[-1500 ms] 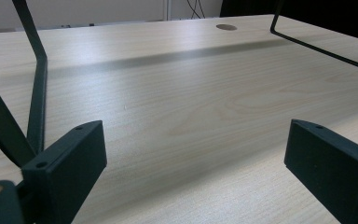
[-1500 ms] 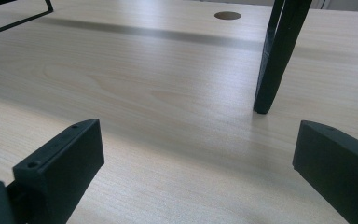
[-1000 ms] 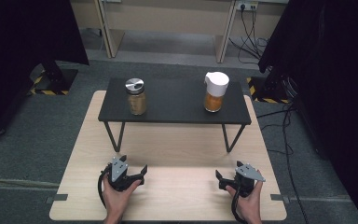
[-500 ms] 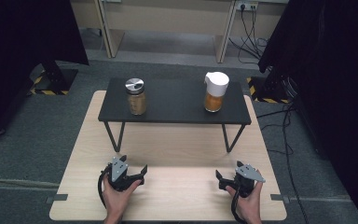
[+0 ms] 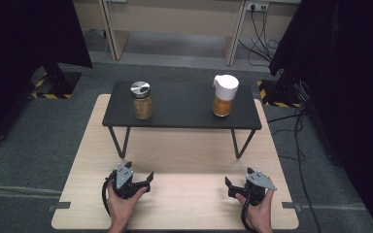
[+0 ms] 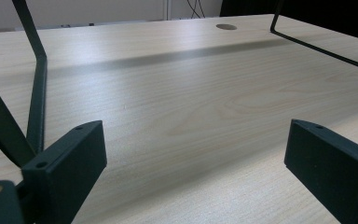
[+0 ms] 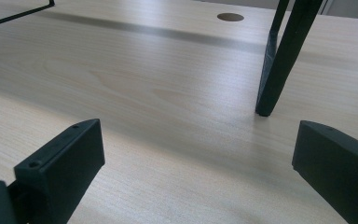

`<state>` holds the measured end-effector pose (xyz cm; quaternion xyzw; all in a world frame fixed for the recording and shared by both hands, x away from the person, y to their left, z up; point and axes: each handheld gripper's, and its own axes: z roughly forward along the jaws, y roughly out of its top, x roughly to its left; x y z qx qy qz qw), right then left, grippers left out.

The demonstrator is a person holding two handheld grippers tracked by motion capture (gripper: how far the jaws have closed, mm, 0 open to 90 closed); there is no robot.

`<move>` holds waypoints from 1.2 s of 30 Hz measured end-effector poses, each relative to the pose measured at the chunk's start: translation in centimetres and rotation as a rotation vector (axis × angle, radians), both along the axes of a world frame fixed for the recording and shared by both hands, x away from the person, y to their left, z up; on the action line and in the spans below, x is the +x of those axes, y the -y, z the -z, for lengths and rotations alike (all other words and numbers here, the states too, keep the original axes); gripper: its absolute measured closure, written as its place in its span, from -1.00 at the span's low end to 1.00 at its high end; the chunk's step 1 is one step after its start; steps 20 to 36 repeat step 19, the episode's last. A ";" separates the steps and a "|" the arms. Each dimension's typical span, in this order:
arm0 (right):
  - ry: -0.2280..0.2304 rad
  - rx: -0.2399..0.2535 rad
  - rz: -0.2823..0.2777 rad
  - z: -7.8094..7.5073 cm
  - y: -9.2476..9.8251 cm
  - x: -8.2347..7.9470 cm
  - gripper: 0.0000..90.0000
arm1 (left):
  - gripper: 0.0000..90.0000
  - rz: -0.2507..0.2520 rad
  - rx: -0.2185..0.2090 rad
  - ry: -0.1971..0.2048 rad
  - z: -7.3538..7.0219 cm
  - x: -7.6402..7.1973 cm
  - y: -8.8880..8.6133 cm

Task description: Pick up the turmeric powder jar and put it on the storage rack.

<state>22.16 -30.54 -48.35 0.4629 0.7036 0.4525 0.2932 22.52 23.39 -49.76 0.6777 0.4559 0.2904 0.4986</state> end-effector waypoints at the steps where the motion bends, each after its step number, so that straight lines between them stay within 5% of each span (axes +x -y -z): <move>1: -0.001 -0.001 0.000 0.0 0.0 0.0 -0.95 | -0.90 0.000 -0.001 0.000 0.0 0.0 0.0; 12: -0.004 0.002 -0.004 0.0 0.1 0.1 -0.95 | -0.90 0.000 -0.016 -0.002 0.1 0.1 -0.2; 16: -0.004 0.002 -0.005 0.0 0.1 0.1 -0.95 | -0.89 -0.002 -0.034 0.021 0.2 -0.3 -0.6; 19: -0.003 0.003 -0.007 0.0 0.1 0.1 -0.95 | -0.89 0.001 -0.036 0.074 -0.9 -1.3 -0.7; 36: -0.003 0.003 -0.007 0.0 0.1 0.1 -0.95 | -0.89 0.001 -0.036 0.074 -0.9 -1.3 -0.7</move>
